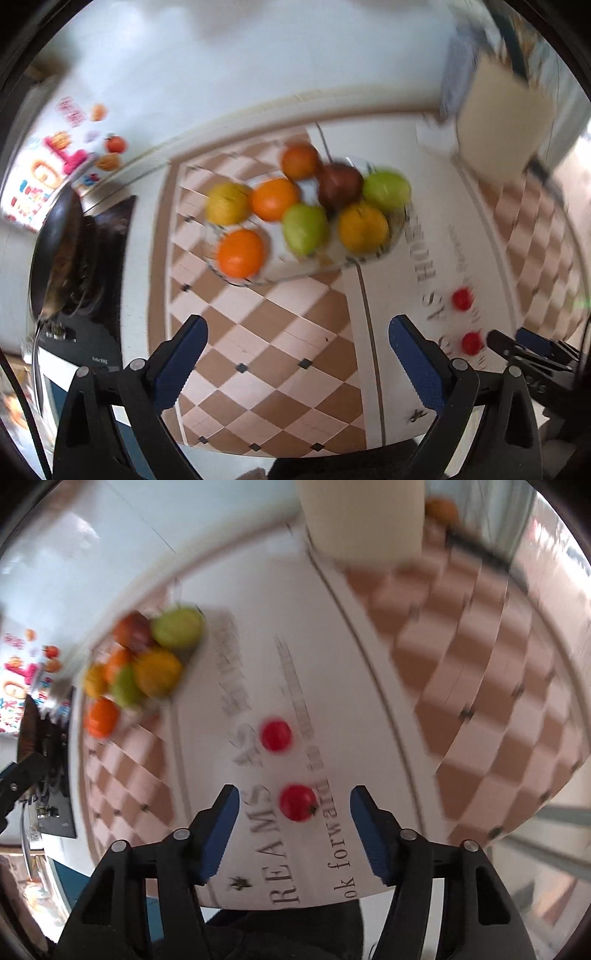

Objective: Organize fruits
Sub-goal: 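Grasp a red cherry tomato with the left gripper while the right grasps the other, then place the cherry tomato on the plate with the left gripper while the right places its tomato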

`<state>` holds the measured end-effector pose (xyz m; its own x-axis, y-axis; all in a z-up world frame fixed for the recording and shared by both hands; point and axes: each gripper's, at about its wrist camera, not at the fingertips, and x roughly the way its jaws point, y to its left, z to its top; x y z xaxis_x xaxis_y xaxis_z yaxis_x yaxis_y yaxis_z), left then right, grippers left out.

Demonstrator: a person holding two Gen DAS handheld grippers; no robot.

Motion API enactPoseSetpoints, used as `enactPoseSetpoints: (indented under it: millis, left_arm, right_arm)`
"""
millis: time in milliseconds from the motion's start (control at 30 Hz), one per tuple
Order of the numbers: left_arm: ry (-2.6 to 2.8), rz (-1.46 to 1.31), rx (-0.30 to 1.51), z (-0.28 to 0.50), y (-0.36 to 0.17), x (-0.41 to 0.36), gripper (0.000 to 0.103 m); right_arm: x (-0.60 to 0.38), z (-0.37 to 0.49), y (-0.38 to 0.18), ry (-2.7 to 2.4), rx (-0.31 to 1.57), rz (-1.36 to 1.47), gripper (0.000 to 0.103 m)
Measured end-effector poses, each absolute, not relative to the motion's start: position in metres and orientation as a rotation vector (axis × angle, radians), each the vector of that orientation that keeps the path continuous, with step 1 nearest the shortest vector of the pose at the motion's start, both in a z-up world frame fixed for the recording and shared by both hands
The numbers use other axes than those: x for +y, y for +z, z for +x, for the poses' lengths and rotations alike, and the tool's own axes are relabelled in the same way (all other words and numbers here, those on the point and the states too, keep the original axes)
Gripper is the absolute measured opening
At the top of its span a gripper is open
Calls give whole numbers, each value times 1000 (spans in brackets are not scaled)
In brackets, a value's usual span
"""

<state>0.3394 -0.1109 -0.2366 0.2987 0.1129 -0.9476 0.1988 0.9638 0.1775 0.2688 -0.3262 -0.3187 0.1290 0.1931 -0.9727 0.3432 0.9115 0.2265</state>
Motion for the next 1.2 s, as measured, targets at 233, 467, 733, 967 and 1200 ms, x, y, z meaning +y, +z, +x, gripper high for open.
enactPoseSetpoints:
  millis: [233, 467, 733, 967, 1200]
  left_arm:
    - [-107, 405, 1362, 344, -284, -149, 101]
    - [-213, 387, 1417, 357, -303, -196, 101]
    - [-437, 333, 1518, 355, -338, -267, 88]
    - [-491, 365, 1568, 347, -365, -295, 41]
    - [-505, 362, 1555, 348, -365, -298, 26]
  right_arm:
    - [-313, 265, -357, -71, 1489, 437, 34]
    - [-341, 255, -339, -110, 1429, 465, 34]
    - [-396, 242, -334, -228, 1418, 496, 34]
    - [-402, 242, -338, -251, 1413, 527, 34]
    - [-404, 244, -325, -237, 1405, 505, 34]
